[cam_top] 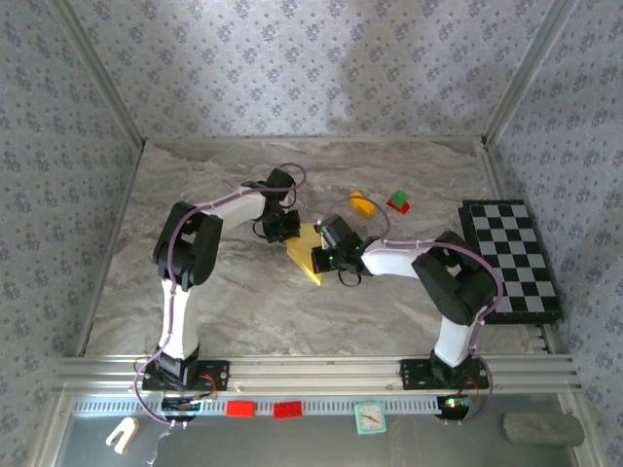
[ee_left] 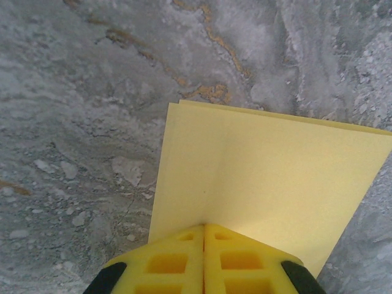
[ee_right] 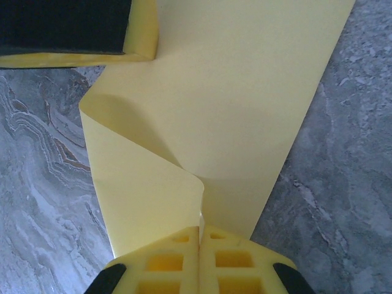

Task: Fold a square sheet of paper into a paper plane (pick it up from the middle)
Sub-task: Third fold the triangle at the center of the table.

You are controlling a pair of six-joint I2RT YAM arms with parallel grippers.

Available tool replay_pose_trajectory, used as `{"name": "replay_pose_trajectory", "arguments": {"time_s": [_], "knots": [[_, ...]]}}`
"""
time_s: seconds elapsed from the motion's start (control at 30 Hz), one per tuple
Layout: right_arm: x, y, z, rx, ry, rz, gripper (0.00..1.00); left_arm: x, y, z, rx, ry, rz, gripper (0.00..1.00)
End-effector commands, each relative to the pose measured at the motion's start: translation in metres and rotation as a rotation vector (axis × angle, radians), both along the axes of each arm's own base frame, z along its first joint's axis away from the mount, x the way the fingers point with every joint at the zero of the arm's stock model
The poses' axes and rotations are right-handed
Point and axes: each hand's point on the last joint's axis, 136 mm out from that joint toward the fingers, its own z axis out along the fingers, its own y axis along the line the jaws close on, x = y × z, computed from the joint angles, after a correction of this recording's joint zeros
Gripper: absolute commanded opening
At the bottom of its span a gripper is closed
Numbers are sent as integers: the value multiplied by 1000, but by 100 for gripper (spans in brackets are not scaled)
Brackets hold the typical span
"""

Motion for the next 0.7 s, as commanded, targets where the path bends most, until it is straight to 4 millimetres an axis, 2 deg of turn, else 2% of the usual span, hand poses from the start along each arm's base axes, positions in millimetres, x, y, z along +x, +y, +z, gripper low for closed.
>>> {"name": "replay_pose_trajectory", "arguments": {"time_s": [0.0, 0.2, 0.3, 0.47, 0.57, 0.67], "knots": [[-1, -5, -10, -26, 21, 5, 4, -33, 14, -40, 112, 133, -34, 7], [-3, -5, -14, -34, 36, 7, 4, -29, 8, -30, 87, 113, -41, 8], [-4, -6, -16, -40, 44, 7, 4, -18, 2, -7, 48, 58, -38, 9], [-4, -7, -16, -41, 45, 4, 4, 4, -4, 46, -35, -77, 14, 13], [-4, -7, -16, -40, 45, 2, 4, 5, -1, 63, -85, -119, 68, 15], [-3, -7, -16, -38, 45, 1, 5, -3, 1, 70, -141, -135, 115, 17]]}}
